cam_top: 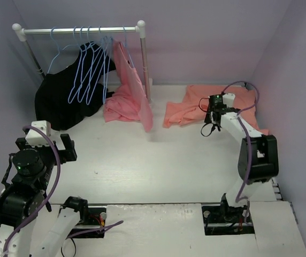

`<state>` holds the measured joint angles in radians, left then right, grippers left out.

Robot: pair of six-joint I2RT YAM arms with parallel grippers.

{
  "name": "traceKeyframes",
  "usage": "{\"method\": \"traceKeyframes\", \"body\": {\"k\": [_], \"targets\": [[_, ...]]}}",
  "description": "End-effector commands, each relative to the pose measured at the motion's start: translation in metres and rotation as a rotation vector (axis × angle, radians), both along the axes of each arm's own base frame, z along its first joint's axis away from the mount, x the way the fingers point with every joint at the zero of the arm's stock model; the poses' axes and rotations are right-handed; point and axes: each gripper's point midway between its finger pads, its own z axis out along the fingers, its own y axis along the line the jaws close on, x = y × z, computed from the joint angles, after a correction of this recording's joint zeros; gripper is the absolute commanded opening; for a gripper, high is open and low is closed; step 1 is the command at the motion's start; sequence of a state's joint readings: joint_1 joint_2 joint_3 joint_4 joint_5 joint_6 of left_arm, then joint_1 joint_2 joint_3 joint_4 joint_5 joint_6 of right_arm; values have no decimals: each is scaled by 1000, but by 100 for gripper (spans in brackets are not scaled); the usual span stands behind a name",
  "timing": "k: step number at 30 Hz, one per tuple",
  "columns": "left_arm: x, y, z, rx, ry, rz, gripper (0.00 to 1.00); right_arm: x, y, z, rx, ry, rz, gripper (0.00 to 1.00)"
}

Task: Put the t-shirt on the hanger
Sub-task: Pick up the T-shirt at the corner of the board.

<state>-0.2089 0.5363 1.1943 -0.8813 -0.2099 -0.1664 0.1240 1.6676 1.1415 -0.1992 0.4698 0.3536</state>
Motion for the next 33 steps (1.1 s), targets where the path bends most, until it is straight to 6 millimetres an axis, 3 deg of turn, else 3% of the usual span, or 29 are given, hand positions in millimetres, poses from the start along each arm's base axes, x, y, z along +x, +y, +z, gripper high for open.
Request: {"method": "traceKeyframes", "body": {"k": [1, 7, 14, 20, 24, 26, 27, 30, 32, 33], "targets": [[6, -10, 4, -35, -15, -38, 97, 37, -13, 4, -18, -59, -54, 93], [8, -11, -2, -19, 5, -49, 97, 63, -14, -16, 14, -54, -5, 77], [11, -12, -7, -10, 26, -53, 97, 71, -31, -45, 40, -13, 26, 71], [16, -14, -9, -9, 42, -55, 97, 78, -22, -62, 56, 19, 117, 64], [19, -18, -6, -17, 43, -75, 97, 79, -23, -71, 73, 34, 128, 43], [19, -23, -4, -27, 40, -97, 97, 78, -29, -73, 85, 35, 121, 26], [20, -24, -4, -30, 42, -98, 97, 76, -27, -74, 93, 38, 127, 12], [21, -28, -4, -41, 46, -116, 97, 74, -21, -58, 115, 0, 139, 0], [22, -30, -3, -48, 48, -127, 97, 68, -16, -48, 133, -21, 145, 0], [23, -32, -3, -50, 48, -136, 97, 68, -12, -32, 139, -56, 153, 0]]}}
